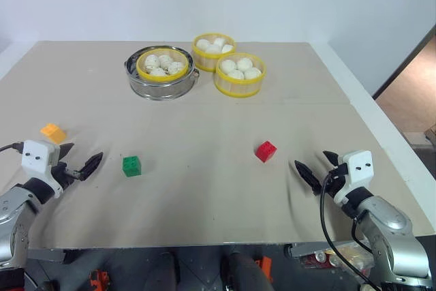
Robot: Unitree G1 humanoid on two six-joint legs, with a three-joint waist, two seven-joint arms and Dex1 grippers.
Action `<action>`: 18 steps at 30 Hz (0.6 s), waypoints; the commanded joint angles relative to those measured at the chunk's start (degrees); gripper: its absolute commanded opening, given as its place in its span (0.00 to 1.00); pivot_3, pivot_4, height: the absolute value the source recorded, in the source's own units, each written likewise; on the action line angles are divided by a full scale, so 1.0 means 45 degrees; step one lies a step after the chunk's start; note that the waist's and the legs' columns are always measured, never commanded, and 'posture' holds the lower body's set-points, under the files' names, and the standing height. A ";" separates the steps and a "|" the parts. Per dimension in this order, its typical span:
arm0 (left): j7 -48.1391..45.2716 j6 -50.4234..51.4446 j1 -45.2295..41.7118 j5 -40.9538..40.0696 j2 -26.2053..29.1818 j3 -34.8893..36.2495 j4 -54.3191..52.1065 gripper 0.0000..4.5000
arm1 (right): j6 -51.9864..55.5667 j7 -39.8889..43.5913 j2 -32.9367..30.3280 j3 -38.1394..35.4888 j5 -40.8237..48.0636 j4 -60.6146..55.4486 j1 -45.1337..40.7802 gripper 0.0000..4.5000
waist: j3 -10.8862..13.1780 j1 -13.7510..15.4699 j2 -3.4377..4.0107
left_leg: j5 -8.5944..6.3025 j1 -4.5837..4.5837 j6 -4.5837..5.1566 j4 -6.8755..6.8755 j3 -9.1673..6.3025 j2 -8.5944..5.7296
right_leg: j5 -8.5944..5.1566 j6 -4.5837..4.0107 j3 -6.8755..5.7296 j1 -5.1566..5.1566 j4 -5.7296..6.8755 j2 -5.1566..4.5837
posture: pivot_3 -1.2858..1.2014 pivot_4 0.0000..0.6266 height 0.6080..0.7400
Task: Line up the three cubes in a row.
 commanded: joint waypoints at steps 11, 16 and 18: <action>0.0136 -0.1957 0.0764 -0.0835 -0.1318 0.1041 -0.0763 0.99 | 0.0061 0.1242 -0.0408 0.0230 0.0608 -0.0344 -0.0320 1.00 | -0.0011 0.0018 -0.0008 | -0.0012 0.0004 0.0006 0.0002 0.0018 0.0007 | -0.0001 0.0001 0.0000 0.0006 0.0000 0.0006 | 0.52 0.24 1.00; -0.0091 -0.1897 0.1179 -0.0899 -0.1161 0.1245 -0.0665 0.99 | -0.0054 0.1243 -0.0491 0.0139 0.0442 -0.0362 -0.0179 1.00 | -0.0012 0.0005 -0.0009 | -0.0012 0.0008 0.0006 0.0008 0.0036 0.0004 | 0.0001 0.0004 0.0008 0.0009 0.0000 -0.0003 | 0.52 0.24 1.00; -0.0136 -0.1764 0.1106 -0.1085 -0.0890 0.1323 -0.1302 0.99 | -0.0312 0.1068 -0.0429 -0.0134 0.0458 -0.0259 -0.0271 1.00 | -0.0012 0.0004 -0.0009 | -0.0013 0.0007 0.0005 0.0006 0.0038 0.0006 | -0.0001 0.0004 0.0008 0.0003 0.0000 -0.0001 | 0.52 0.24 1.00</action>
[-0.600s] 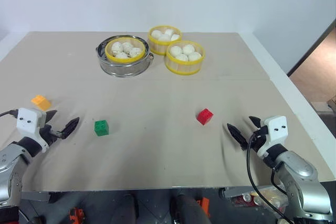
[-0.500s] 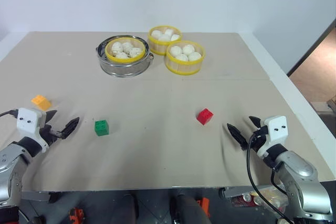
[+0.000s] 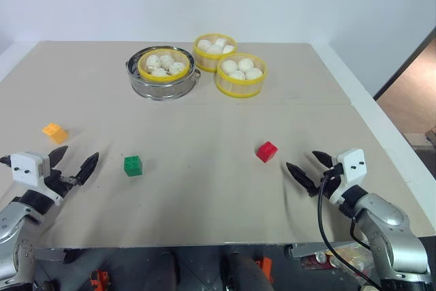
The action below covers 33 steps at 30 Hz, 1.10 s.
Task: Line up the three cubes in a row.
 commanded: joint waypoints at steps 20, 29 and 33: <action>-0.5557 0.3374 -0.3278 -0.1503 0.2824 -0.6326 -0.4245 0.99 | 0.1819 0.0148 -0.0228 0.2456 0.0427 -0.0141 -0.3257 1.00 | -0.0003 -0.0002 0.0031 | -0.0045 0.0012 0.0010 0.0007 0.0025 0.0000 | -0.0047 0.0025 0.0045 0.0017 0.0003 0.0041 | 0.52 0.24 1.00; -0.5922 0.2971 -0.3939 -0.0812 0.2255 -0.6995 -0.3650 1.00 | 0.2709 -0.0104 -0.0028 0.2688 0.0337 0.0432 -0.3400 0.94 | -0.0002 -0.0012 0.0030 | -0.0048 0.0005 0.0019 0.0017 0.0020 0.0006 | -0.0037 0.0046 0.0065 0.0012 0.0005 0.0065 | 0.52 0.24 1.00; -0.5967 0.2958 -0.3817 -0.0768 0.2242 -0.6935 -0.3666 1.00 | 0.2606 -0.0001 0.0023 0.2723 0.0344 0.0417 -0.3211 0.71 | -0.0002 -0.0010 0.0030 | -0.0050 0.0003 0.0021 0.0019 0.0019 0.0006 | -0.0038 0.0051 0.0066 0.0014 0.0005 0.0064 | 0.52 0.24 1.00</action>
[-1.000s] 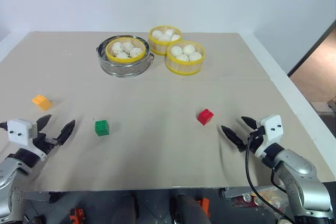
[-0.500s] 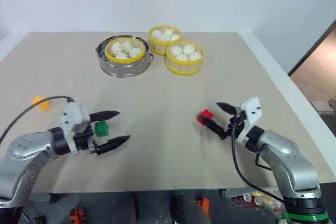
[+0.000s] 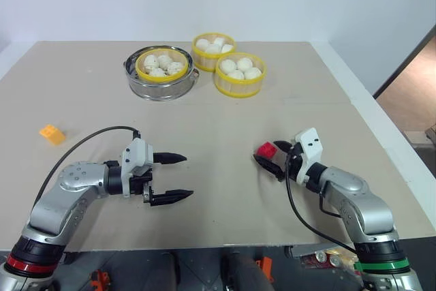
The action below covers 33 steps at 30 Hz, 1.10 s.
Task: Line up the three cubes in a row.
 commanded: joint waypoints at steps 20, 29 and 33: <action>0.0544 0.0311 0.0934 -0.0127 0.0366 0.0794 -0.0892 1.00 | -0.4812 0.9444 -0.0732 0.4631 -0.2346 0.7979 -0.7707 0.41 | 0.0005 0.0001 0.0005 | 0.0002 0.0007 0.0010 0.0021 0.0006 0.0020 | 0.0018 -0.0019 0.0020 -0.0008 0.0006 0.0038 | 0.52 0.24 1.00; 0.1186 0.0645 0.1621 -0.0257 0.0390 0.1294 -0.1581 1.00 | -0.7330 1.0977 0.0803 0.4865 -0.3389 1.1785 -0.9415 0.41 | 0.0006 -0.0052 0.0006 | -0.0006 0.0008 0.0014 0.0021 0.0005 0.0035 | 0.0039 0.0033 0.0020 -0.0009 0.0018 0.0052 | 0.52 0.24 1.00; 0.1343 0.0694 0.1870 -0.0230 0.0476 0.1468 -0.1802 1.00 | -0.7950 1.1196 0.1082 0.4712 -0.3633 1.2691 -0.9656 0.41 | 0.0005 -0.0042 0.0006 | -0.0005 0.0048 0.0014 0.0014 0.0004 0.0046 | 0.0028 -0.0029 0.0017 0.0011 0.0034 0.0064 | 0.52 0.24 1.00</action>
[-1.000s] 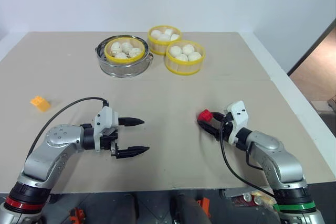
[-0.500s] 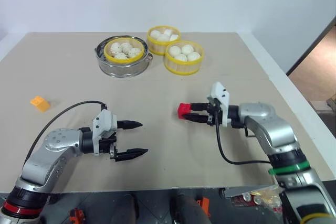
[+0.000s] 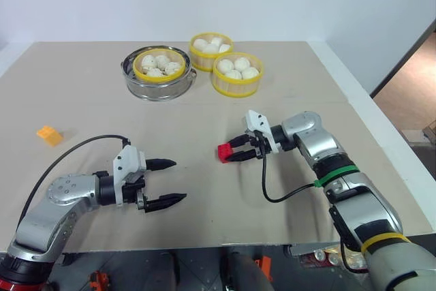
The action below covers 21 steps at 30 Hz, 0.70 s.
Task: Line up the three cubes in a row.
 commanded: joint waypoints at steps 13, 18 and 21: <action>0.0395 0.0156 0.0349 -0.0105 0.0152 0.0438 -0.0776 1.00 | -0.1914 0.0628 0.0233 -0.0281 -0.1169 0.2244 -0.0633 0.47 | -0.0001 -0.0002 0.0000 | 0.0001 0.0043 -0.0001 -0.0002 0.0035 0.0005 | 0.0001 -0.0037 0.0031 0.0020 0.0007 0.0001 | 0.52 0.24 1.00; 0.0526 -0.0105 0.0053 -0.0050 -0.0051 0.0480 -0.0466 1.00 | -0.2003 0.0785 0.0219 -0.0516 -0.1263 0.2412 -0.0729 0.83 | 0.0002 0.0010 0.0003 | 0.0001 0.0034 -0.0001 -0.0002 0.0038 0.0003 | 0.0000 -0.0033 0.0035 0.0015 0.0007 -0.0001 | 0.52 0.24 1.00; 0.0428 -0.0278 -0.0022 0.0080 -0.0028 0.0412 -0.0309 1.00 | -0.1906 0.0938 0.0208 -0.0627 -0.1165 0.2109 -0.0702 0.99 | 0.0002 0.0003 0.0004 | 0.0001 0.0036 -0.0001 -0.0002 0.0044 0.0003 | 0.0003 -0.0029 0.0042 0.0016 0.0007 -0.0001 | 0.52 0.24 1.00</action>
